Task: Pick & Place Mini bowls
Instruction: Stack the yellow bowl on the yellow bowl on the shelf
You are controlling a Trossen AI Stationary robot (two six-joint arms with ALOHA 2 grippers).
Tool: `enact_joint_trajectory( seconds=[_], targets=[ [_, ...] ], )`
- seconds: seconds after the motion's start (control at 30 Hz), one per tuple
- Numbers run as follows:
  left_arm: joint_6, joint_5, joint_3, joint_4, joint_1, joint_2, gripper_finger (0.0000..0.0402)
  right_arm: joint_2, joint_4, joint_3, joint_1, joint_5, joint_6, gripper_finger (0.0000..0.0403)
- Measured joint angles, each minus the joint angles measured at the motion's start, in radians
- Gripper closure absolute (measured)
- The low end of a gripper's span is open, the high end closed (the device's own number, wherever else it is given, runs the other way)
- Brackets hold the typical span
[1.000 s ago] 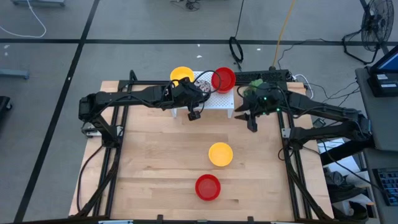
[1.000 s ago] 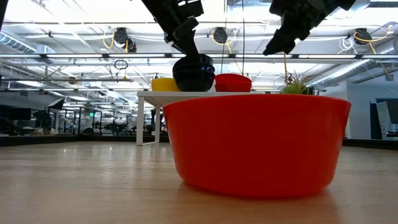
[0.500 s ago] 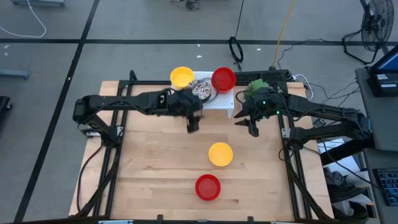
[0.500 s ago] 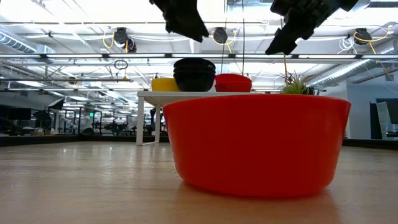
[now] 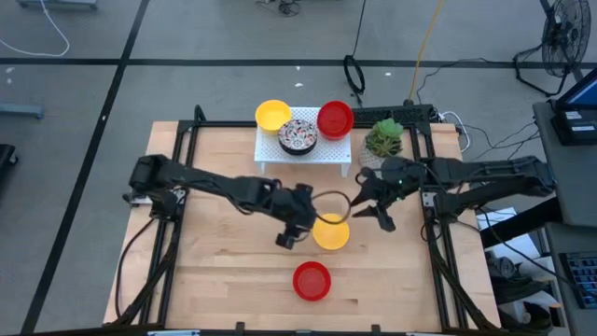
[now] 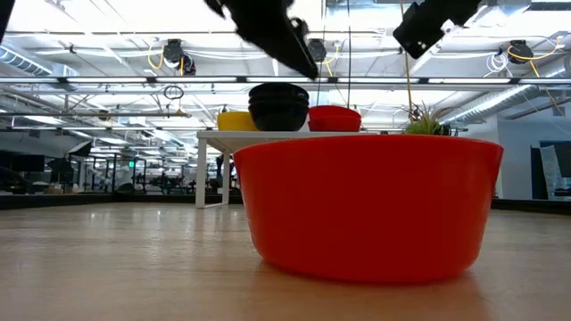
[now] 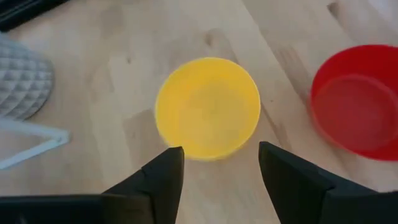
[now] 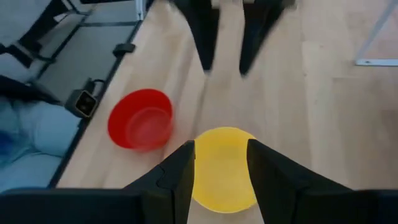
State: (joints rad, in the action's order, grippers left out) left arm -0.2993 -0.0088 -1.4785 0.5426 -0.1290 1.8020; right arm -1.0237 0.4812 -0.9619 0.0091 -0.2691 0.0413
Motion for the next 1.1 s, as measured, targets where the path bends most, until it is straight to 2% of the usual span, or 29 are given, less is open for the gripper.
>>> enact_joint_trajectory(
  seconds=[0.13, 0.23, 0.53, 0.83, 0.97, 1.1],
  targets=[
    [-0.027, 0.006, 0.000, -0.058, -0.004, 0.082, 0.0200, 0.000, 0.012, 0.000, 0.043, 0.088, 0.028, 0.0266],
    [-0.037, 0.009, 0.000, -0.066, -0.004, 0.130, 0.0209, 0.000, 0.028, 0.000, 0.067, 0.115, 0.043, 0.0266],
    [-0.033, 0.097, 0.000, -0.126, -0.005, 0.232, 0.0236, 0.000, 0.032, 0.000, 0.091, 0.116, 0.052, 0.0266],
    [-0.040, 0.121, 0.000, -0.174, -0.005, 0.299, 0.0265, 0.000, 0.047, -0.001, 0.091, 0.116, 0.052, 0.0266],
    [-0.045, 0.121, 0.000, -0.160, -0.005, 0.309, 0.0294, 0.000, 0.050, -0.001, 0.091, 0.116, 0.052, 0.0266],
    [-0.040, 0.076, 0.000, -0.130, -0.006, 0.295, 0.0357, 0.000, 0.050, -0.001, 0.091, 0.116, 0.052, 0.0266]
  ],
)
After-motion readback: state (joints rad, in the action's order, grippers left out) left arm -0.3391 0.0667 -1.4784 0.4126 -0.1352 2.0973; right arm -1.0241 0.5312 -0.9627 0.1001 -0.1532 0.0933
